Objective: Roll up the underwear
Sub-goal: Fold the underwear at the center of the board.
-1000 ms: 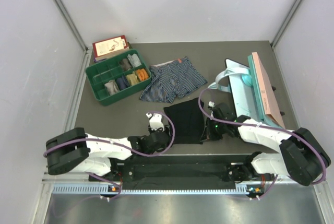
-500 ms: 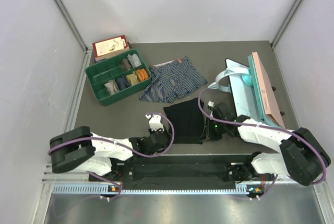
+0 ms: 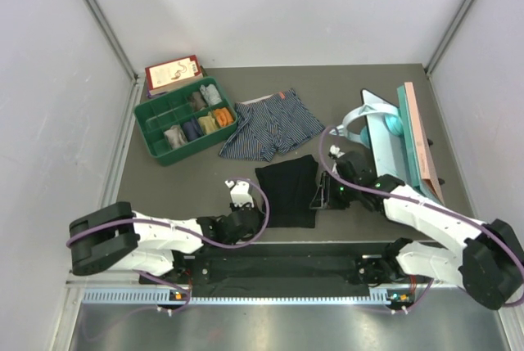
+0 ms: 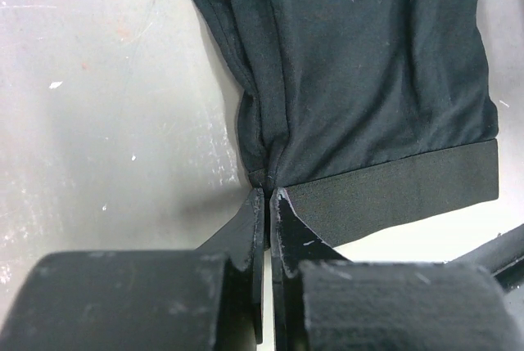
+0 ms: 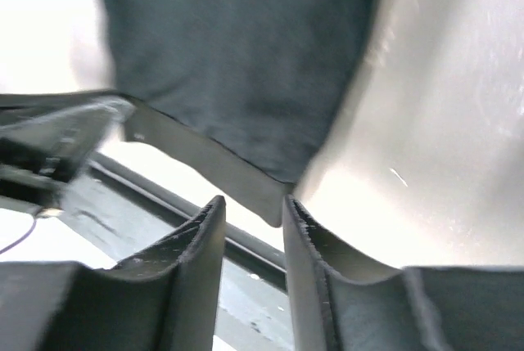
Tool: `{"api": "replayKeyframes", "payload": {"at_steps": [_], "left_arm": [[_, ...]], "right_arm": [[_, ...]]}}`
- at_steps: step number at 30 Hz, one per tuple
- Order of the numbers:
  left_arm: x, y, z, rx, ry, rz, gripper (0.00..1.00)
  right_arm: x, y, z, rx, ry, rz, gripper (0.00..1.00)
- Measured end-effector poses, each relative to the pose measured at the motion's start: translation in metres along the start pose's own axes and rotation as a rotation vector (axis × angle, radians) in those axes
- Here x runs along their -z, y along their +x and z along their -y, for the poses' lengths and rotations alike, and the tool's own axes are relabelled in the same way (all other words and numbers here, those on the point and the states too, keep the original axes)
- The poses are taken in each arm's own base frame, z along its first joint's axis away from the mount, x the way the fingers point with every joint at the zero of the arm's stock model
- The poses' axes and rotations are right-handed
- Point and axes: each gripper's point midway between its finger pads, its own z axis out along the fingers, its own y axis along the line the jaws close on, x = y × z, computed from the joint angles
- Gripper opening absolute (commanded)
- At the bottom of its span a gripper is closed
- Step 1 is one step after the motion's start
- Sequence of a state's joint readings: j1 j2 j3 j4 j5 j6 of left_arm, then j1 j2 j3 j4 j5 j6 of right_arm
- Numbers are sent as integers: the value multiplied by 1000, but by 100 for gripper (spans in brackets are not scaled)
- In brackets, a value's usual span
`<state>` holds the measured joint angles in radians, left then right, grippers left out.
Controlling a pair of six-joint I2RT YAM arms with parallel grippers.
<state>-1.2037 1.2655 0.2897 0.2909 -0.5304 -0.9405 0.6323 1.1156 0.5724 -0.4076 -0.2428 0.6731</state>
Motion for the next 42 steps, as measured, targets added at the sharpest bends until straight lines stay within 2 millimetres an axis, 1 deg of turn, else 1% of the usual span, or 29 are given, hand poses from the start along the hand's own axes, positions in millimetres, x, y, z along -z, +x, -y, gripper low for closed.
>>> {"api": "replayKeyframes", "payload": {"at_steps": [2,4,7,9,12,15,20,23,27,32,34,36,38,42], "left_arm": [[1,0,0,-2,1,-4,0],[2,1,0,-3,3,-9,0],[3,1,-1,-6,2,-13,0],[3,2,-1,-6,3,-15,0],[4,1,-1,-8,4,-16,0],[7,0,-1,-11,5,-18,0],[13,-6,0,-30,19,-10,0],[16,-7,2,-60,23,-20,0],[18,-14,13,-111,45,-31,0],[16,-32,52,-168,118,-32,0],[11,-33,64,-193,135,-44,0],[6,-30,71,-219,142,-61,0],[0,-25,75,-250,143,-85,0],[-11,-15,82,-301,151,-131,0]], "right_arm": [[7,-9,-10,15,-27,39,25],[10,-12,-19,34,-53,54,20],[5,-8,-27,59,-73,40,19],[-4,-4,-30,71,-75,14,19],[-17,3,-29,80,-67,-22,18],[-28,4,-25,78,-51,-40,17],[-47,12,-13,66,-4,-84,15],[-54,15,-7,56,18,-101,14],[-55,14,-7,59,16,-96,15],[-55,14,-8,58,12,-96,21],[-53,13,-9,60,8,-91,25],[-48,11,-9,62,13,-78,28],[-37,7,-12,68,10,-50,29],[-16,-2,-17,79,6,16,29]]}}
